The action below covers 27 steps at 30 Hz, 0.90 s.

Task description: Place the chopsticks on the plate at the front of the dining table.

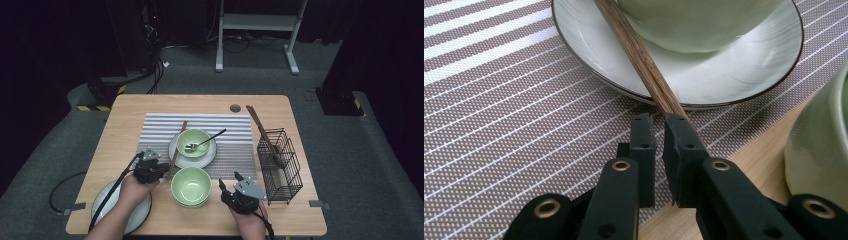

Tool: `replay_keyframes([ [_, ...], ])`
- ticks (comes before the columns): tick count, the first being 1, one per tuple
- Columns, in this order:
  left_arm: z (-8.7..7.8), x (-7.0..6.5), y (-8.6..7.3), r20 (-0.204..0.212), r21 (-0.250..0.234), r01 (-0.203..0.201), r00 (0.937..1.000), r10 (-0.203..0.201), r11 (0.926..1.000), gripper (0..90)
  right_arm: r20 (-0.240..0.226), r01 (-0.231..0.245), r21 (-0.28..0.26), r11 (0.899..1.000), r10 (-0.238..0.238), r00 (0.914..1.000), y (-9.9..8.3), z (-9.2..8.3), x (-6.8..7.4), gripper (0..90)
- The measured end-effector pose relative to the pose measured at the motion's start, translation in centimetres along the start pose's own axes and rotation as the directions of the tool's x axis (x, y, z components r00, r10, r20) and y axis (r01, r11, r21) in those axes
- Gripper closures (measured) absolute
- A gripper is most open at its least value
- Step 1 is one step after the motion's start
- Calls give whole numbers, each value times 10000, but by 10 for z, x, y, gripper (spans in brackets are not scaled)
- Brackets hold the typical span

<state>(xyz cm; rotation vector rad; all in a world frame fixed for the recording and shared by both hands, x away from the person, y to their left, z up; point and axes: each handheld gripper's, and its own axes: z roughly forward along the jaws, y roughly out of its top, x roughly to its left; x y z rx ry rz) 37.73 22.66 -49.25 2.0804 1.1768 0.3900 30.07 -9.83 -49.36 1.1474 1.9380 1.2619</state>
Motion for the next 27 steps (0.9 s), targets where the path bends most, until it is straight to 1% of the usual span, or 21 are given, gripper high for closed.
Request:
replay_keyframes([
  [3,0,-1,-1,-42,42,-115,9999,115,9999,822,8,3,-3,10000,-3,10000,0,0,0,400],
  [5,0,-1,-1,-34,53,-81,10000,82,10000,823,14,-16,31,10000,16,10000,0,1,0,400],
  [13,-4,-3,-2,-14,17,-193,9998,193,9998,822,-52,15,58,10000,-14,10000,-1,2,1,400],
  [17,-3,-5,-3,-10,54,-219,9998,219,9997,822,-40,-58,106,9999,58,10000,-1,3,0,400],
  [27,-2,-7,-4,27,59,-290,9996,290,9996,822,-8,-34,68,10000,34,10000,-1,2,0,400],
])
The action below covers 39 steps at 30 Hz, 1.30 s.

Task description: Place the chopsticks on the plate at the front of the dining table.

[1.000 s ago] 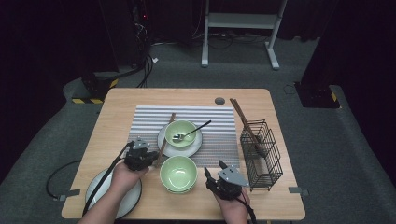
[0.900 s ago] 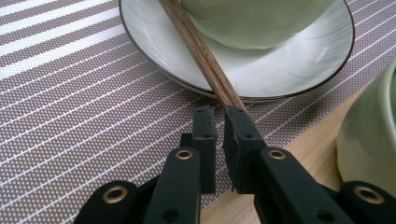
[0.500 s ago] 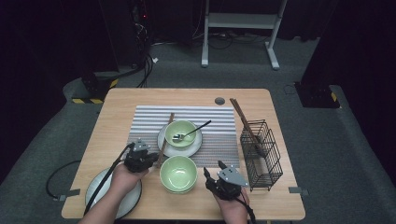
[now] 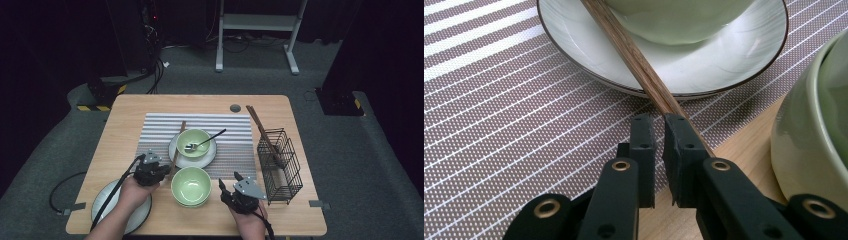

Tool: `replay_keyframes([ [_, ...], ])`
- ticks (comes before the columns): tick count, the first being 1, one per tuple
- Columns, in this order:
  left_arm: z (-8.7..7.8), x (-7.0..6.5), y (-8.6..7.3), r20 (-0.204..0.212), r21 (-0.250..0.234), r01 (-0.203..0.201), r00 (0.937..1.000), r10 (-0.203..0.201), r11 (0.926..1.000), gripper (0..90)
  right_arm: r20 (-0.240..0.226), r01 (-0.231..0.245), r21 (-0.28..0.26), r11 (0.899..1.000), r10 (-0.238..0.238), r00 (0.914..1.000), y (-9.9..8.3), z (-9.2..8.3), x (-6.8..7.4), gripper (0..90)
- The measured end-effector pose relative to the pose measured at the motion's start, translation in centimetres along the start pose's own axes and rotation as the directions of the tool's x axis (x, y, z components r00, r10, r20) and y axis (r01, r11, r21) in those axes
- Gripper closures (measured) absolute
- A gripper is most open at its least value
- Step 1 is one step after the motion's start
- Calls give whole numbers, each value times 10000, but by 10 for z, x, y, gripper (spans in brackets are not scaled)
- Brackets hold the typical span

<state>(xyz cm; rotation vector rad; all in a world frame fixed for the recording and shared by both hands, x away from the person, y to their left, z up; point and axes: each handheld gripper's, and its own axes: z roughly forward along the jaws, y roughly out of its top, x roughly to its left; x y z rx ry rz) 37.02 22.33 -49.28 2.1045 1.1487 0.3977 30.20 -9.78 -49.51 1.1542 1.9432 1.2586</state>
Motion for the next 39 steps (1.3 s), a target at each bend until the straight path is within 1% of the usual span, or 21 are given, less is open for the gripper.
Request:
replay_keyframes([
  [4,0,-1,0,20,-2,4,10000,-4,10000,821,-10,-65,11,10000,65,10000,0,0,0,402],
  [7,0,0,0,23,-6,44,10000,-44,10000,821,12,-1,9,10000,1,10000,1,-1,0,402],
  [10,1,-2,-1,56,59,-47,10000,47,10000,821,15,-20,-15,10000,20,10000,1,-1,0,402],
  [24,2,-5,0,137,53,-111,9998,110,9999,822,28,-78,-1,10000,78,10000,1,-1,0,402],
  [39,3,-6,1,131,99,-123,9998,122,9999,816,12,-71,13,10000,71,10000,1,-1,0,402],
])
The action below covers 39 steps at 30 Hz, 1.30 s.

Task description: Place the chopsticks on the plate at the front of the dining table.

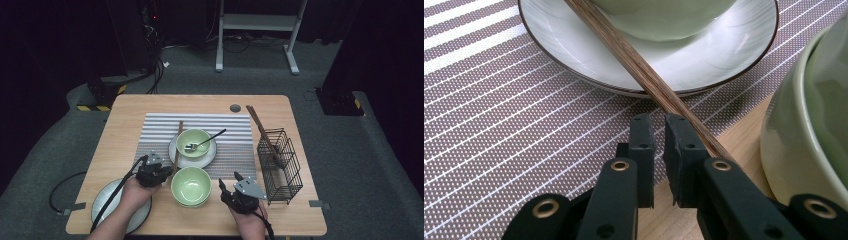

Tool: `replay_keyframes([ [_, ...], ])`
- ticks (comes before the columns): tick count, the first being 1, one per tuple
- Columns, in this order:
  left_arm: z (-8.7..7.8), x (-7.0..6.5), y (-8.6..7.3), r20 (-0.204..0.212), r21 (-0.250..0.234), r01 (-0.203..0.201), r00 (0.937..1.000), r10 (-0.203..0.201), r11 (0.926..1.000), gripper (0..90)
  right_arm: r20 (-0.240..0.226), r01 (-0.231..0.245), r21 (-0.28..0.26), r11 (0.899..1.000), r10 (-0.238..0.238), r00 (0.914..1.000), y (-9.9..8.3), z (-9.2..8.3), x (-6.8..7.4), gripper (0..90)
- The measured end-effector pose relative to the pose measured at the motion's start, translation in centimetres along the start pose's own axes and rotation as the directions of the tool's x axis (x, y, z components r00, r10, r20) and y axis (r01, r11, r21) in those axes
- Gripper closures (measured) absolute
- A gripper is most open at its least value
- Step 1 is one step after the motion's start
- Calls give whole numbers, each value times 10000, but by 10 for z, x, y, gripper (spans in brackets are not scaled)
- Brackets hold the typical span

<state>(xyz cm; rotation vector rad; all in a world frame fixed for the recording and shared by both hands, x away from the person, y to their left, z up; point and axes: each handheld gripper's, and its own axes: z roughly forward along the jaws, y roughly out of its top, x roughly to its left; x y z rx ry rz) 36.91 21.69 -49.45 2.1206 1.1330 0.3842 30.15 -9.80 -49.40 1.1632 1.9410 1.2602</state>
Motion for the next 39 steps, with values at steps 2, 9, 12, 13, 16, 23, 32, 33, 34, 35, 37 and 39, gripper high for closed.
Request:
replay_keyframes([
  [2,0,0,0,-2,-1,40,10000,-40,10000,805,2,-9,-3,10000,9,10000,0,0,0,402],
  [9,-5,6,0,-187,-142,217,9996,-220,9997,777,16,-18,-33,10000,18,10000,0,-1,0,402],
  [12,-9,9,-1,-299,-261,233,9993,-240,9994,756,36,-13,-16,10000,13,10000,0,-1,-1,402],
  [13,-11,10,-1,-321,-306,278,9991,-288,9991,747,37,-29,9,10000,29,10000,0,0,-1,401],
  [16,-16,13,-3,-497,-431,216,9985,-238,9988,718,26,6,36,10000,-6,10000,-1,0,0,401],
  [23,-34,25,-14,-897,-744,155,9957,-222,9971,637,84,-3,77,10000,2,10000,-1,1,-4,400],
  [32,-63,44,-35,-1263,-1205,123,9916,-276,9926,500,205,-215,468,9987,205,9996,-3,7,-14,377],
  [33,-66,47,-38,-1325,-1266,133,9907,-302,9919,478,241,-258,583,9980,245,9994,-3,8,-15,377],
  [34,-69,51,-41,-1446,-1292,168,9889,-356,9915,460,278,-270,693,9972,251,9993,-5,9,-16,375],
  [35,-71,54,-44,-1646,-1316,290,9851,-507,9909,445,336,-293,848,9960,265,9991,-6,11,-17,371],
  [37,-72,58,-48,-1797,-1324,416,9816,-652,9903,416,458,-282,1186,9925,229,9987,-9,14,-20,365],
  [39,-74,66,-58,-1764,-1164,646,9807,-846,9911,376,610,-184,1546,9878,90,9981,-12,19,-21,352],
])
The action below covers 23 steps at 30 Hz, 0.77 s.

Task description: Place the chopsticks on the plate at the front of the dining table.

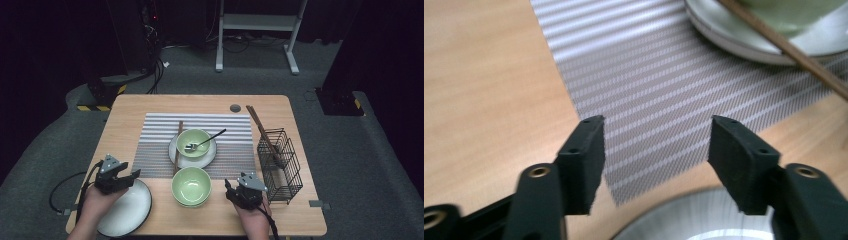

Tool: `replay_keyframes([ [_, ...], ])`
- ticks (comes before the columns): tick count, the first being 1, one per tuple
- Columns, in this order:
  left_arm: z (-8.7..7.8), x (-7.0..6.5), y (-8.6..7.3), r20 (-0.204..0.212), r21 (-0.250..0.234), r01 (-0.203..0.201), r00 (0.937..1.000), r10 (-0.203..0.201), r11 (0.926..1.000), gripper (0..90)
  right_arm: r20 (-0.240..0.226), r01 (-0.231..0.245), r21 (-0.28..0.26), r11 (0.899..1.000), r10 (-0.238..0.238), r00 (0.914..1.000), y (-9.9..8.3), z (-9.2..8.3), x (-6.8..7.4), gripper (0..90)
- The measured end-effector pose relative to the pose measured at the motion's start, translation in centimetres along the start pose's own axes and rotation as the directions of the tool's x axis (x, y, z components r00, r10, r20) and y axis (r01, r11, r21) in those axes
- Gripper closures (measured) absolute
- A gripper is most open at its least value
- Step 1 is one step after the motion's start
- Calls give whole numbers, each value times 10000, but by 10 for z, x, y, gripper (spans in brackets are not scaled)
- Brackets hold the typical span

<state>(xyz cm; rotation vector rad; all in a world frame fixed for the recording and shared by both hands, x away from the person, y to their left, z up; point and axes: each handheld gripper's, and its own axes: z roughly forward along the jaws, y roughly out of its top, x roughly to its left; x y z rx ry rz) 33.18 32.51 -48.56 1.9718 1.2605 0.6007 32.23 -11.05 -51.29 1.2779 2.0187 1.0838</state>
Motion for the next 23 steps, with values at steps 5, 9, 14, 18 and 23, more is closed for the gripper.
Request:
replay_keyframes([
  [5,-4,10,-12,132,-209,292,9995,-290,9994,338,109,35,815,9967,-44,9999,-5,9,-1,332],
  [9,-12,19,-12,810,-39,398,9959,-394,9992,315,215,-332,1701,9849,300,9993,-4,16,-3,306],
  [14,-20,19,-9,831,-242,309,9961,-288,9992,318,411,-224,1737,9845,154,9990,-3,18,0,310],
  [18,-22,15,-9,931,-274,321,9952,-294,9991,318,423,-181,1719,9849,110,9990,-2,19,0,309],
  [23,-22,10,-10,1027,-290,296,9944,-265,9991,320,395,-172,1741,9846,105,9992,-2,19,0,300],
])
